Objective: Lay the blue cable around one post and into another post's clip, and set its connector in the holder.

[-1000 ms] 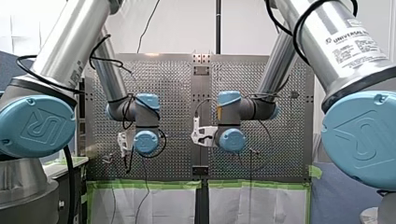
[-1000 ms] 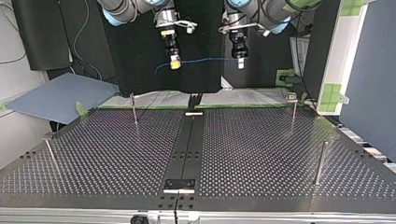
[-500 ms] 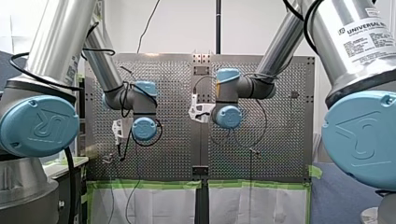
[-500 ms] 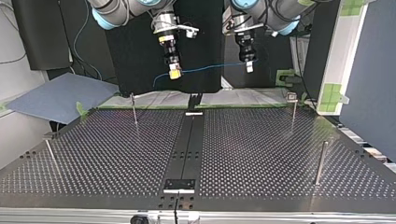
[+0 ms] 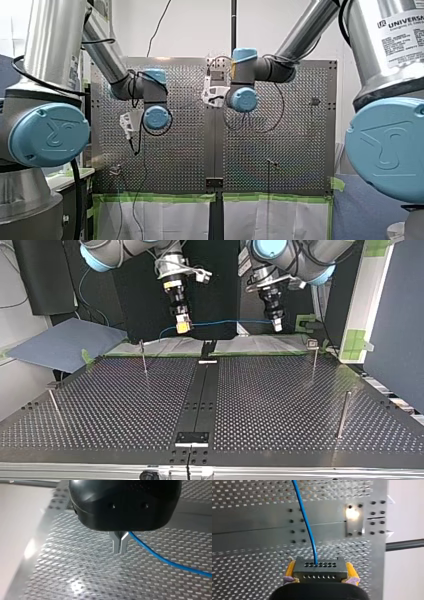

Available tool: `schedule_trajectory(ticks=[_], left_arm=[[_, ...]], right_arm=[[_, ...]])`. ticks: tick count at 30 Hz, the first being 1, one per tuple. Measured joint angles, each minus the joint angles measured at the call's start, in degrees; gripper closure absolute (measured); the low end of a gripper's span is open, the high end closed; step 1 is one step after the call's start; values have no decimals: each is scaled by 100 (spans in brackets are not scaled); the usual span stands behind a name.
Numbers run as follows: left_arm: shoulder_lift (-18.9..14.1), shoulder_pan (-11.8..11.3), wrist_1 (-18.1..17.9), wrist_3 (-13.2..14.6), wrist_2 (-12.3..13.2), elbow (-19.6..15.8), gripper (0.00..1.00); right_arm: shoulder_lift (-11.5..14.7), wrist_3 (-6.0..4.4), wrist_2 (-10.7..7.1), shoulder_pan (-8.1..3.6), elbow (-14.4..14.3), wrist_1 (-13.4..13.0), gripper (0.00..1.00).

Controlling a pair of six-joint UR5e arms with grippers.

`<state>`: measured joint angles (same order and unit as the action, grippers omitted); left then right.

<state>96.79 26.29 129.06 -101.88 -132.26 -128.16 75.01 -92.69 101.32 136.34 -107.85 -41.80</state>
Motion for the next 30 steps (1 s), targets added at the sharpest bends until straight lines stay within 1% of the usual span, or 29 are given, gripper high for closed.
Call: schedule_trajectory(ticks=[4, 13, 17, 20, 21, 26, 30], left_arm=[[-218, -138, 221, -121, 26, 185, 100], [-653, -551, 654, -516, 378, 255, 100], [-852, -750, 851, -671, 575, 276, 100], [-1018, -915, 968, -737, 676, 322, 100], [-1064, -960, 994, -760, 691, 343, 100], [-1286, -1149, 1140, -911, 724, 508, 100], [-1459, -1247, 1290, -999, 719, 676, 100]], right_arm=[[202, 0, -37, -10, 63, 100, 100], [567, 10, -124, -16, 390, 432, 100], [610, 12, -135, -16, 514, 539, 100], [616, 24, -165, -1, 617, 633, 100], [616, 36, -185, 6, 653, 666, 100], [616, 168, -305, 40, 855, 812, 100], [609, 206, -389, 63, 988, 875, 100]])
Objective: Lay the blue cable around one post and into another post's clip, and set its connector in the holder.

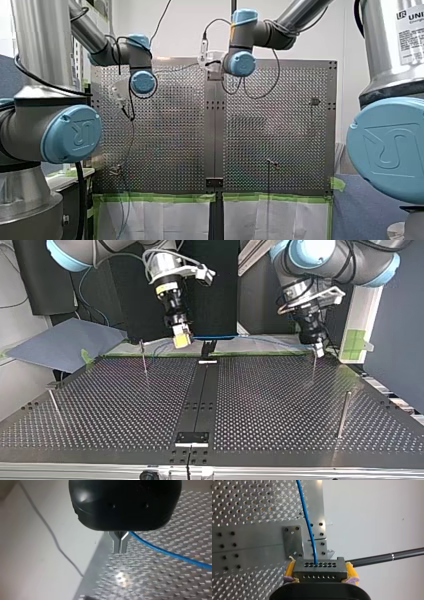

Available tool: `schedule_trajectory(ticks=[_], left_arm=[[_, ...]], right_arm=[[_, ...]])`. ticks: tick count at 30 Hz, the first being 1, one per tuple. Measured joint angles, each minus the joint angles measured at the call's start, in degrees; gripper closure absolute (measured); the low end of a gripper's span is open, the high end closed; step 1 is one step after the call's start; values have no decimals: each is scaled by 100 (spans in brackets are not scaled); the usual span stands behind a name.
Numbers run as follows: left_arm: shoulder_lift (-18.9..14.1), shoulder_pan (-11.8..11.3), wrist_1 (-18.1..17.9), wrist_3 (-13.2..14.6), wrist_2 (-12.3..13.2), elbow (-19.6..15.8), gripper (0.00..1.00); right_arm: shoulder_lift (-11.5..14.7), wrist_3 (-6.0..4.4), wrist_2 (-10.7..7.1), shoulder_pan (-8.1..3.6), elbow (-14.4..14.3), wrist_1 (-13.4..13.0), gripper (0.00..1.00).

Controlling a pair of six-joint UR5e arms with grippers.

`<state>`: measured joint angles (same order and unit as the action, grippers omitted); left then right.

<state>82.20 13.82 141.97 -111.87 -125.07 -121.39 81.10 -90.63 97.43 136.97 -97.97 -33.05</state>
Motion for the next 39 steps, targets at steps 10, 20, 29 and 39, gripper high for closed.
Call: schedule_trajectory(ticks=[10, 20, 29, 39], left_arm=[[-469, -410, 282, -317, 206, 384, 100], [-594, -928, 297, -767, 717, 677, 100], [-597, -1412, 306, -843, 955, 910, 100], [-302, -1775, 291, -850, 1199, 1246, 100]], right_arm=[[-138, 48, -205, 129, 417, 321, 100], [-596, 270, -196, 380, 940, 700, 100], [-664, 219, -83, 517, 1391, 673, 100], [-803, 136, 15, 548, 1887, 714, 100]])
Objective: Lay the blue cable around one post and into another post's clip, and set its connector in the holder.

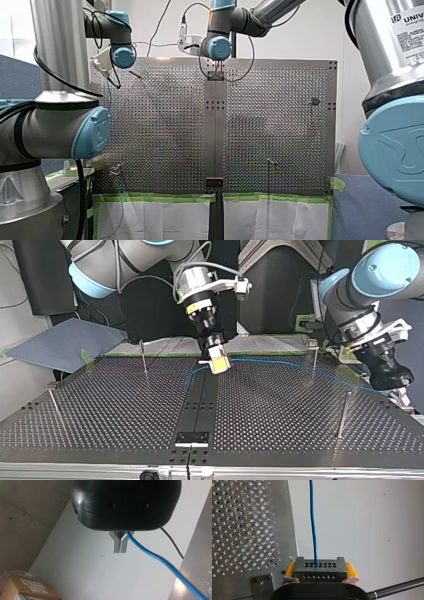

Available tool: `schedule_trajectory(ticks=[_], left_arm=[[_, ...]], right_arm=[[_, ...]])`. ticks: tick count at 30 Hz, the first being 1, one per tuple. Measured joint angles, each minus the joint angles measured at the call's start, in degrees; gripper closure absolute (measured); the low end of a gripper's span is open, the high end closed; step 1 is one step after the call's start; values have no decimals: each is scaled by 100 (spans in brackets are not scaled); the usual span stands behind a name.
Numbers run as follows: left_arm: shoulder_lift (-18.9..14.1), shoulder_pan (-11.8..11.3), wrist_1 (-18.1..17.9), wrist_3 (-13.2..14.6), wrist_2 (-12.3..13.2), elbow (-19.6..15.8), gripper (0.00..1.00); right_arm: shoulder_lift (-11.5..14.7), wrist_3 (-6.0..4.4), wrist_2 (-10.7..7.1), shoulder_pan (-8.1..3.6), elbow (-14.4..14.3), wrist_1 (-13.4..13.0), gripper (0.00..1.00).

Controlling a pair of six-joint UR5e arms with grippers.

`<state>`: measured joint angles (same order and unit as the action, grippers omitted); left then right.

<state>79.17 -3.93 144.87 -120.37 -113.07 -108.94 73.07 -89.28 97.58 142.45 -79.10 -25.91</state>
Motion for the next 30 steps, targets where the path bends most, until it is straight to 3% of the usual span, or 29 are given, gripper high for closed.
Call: schedule_trajectory(ticks=[8, 16, 30], left_arm=[[112, -52, -1, -21, 119, 313, 100], [354, -155, -7, -83, 164, 376, 100], [777, -394, -167, -345, 360, 478, 100]], right_arm=[[-241, -4, 22, 25, 460, 24, 100], [-590, 1, 24, 83, 852, 111, 100], [-930, -4, -1, 102, 1284, 143, 100]])
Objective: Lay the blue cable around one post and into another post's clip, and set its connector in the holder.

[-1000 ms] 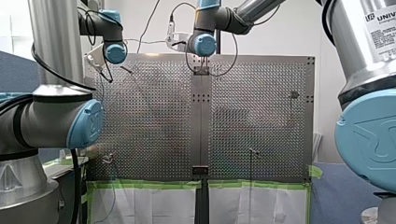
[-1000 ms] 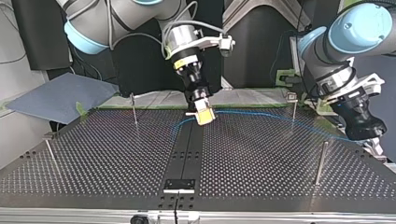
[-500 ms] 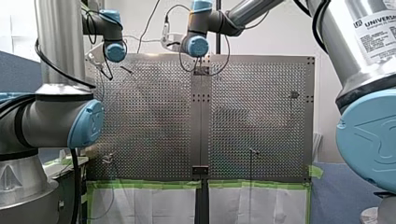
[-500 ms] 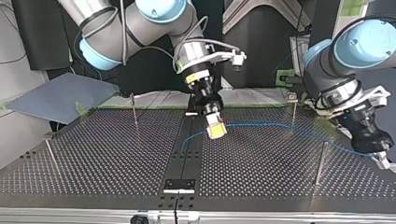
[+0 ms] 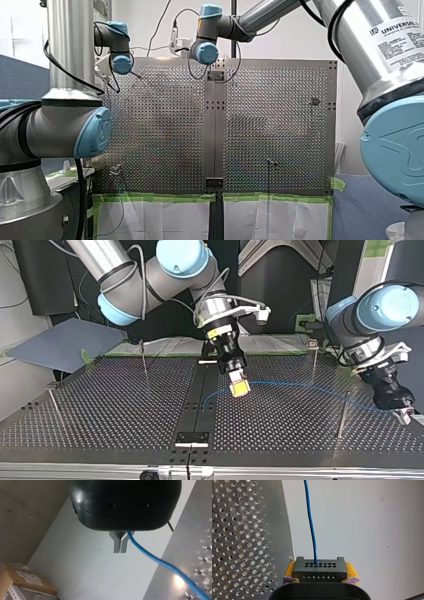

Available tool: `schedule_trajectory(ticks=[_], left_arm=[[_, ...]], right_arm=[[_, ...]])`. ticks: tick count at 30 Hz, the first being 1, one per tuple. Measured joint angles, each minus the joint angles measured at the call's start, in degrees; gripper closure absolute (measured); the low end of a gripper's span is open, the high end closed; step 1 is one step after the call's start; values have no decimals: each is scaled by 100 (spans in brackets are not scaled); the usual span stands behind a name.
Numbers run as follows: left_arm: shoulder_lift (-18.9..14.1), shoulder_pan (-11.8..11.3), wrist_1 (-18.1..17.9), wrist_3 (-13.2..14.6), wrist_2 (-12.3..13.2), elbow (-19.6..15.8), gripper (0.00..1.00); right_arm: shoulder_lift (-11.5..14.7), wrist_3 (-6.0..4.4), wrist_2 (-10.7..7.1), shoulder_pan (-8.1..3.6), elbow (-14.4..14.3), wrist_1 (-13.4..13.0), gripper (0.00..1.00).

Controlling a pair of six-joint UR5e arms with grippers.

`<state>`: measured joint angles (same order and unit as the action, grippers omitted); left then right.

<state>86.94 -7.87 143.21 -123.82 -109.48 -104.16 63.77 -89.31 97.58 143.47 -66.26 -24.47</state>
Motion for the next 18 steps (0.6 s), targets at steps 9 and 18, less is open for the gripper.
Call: schedule_trajectory(ticks=[9, 18], left_arm=[[234, -191, 7, -99, 155, 135, 100], [493, -358, -15, -114, 268, 144, 100]], right_arm=[[-321, 0, -33, 8, 314, 36, 100], [-550, -1, -43, 18, 460, -9, 100]])
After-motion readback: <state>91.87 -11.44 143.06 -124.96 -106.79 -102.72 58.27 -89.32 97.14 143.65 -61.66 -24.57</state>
